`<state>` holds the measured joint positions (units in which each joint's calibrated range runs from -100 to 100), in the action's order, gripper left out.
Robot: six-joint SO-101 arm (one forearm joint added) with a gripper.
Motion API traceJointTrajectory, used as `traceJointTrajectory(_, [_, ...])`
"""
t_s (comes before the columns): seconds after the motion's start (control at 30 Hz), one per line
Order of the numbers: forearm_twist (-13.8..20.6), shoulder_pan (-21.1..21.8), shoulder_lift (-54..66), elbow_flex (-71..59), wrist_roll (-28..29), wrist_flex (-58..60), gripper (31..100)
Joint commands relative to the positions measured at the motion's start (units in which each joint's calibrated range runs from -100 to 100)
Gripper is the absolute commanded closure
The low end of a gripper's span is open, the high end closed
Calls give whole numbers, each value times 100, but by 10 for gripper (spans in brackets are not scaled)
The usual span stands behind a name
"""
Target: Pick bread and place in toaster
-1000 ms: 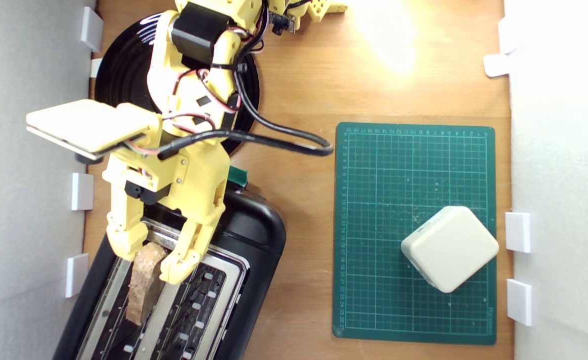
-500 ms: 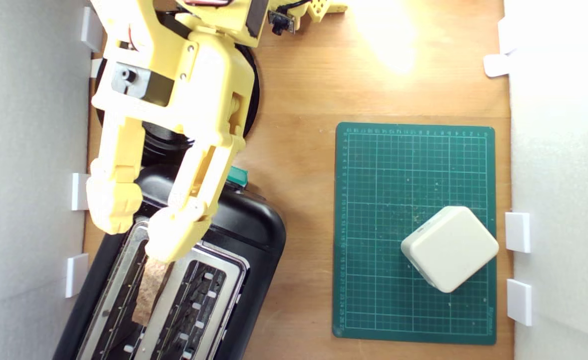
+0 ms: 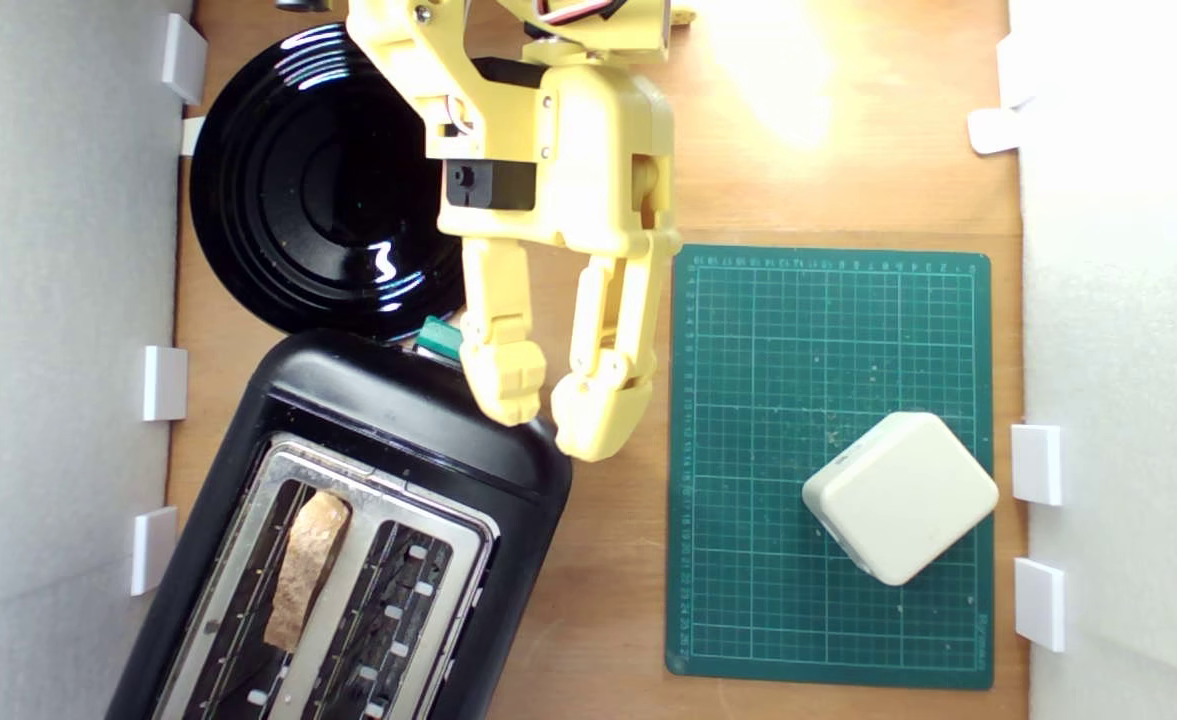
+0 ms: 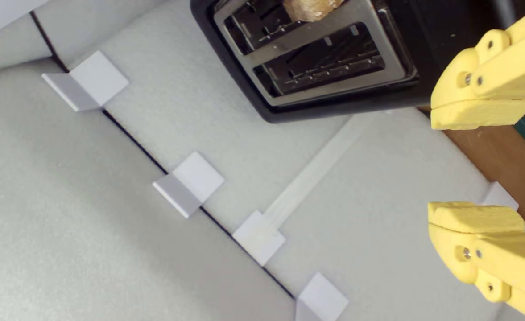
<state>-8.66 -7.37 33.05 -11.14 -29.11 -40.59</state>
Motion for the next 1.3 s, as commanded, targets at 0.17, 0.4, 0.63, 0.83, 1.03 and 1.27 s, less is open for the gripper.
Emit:
traceJointTrajectory(0.17, [41,543,1562,-1696,732,49,571])
traceJointTrajectory(0.4, [5,809,3101,-3684,889,49,571])
traceJointTrajectory(0.63, [-13,946,4640,-5636,910,49,572])
traceJointTrajectory(0.83, [32,962,5996,-7143,899,41,580])
traceJointTrajectory(1.03, [41,946,6628,-7969,884,41,719])
traceJointTrajectory(1.27, [32,995,6611,-8359,863,41,824])
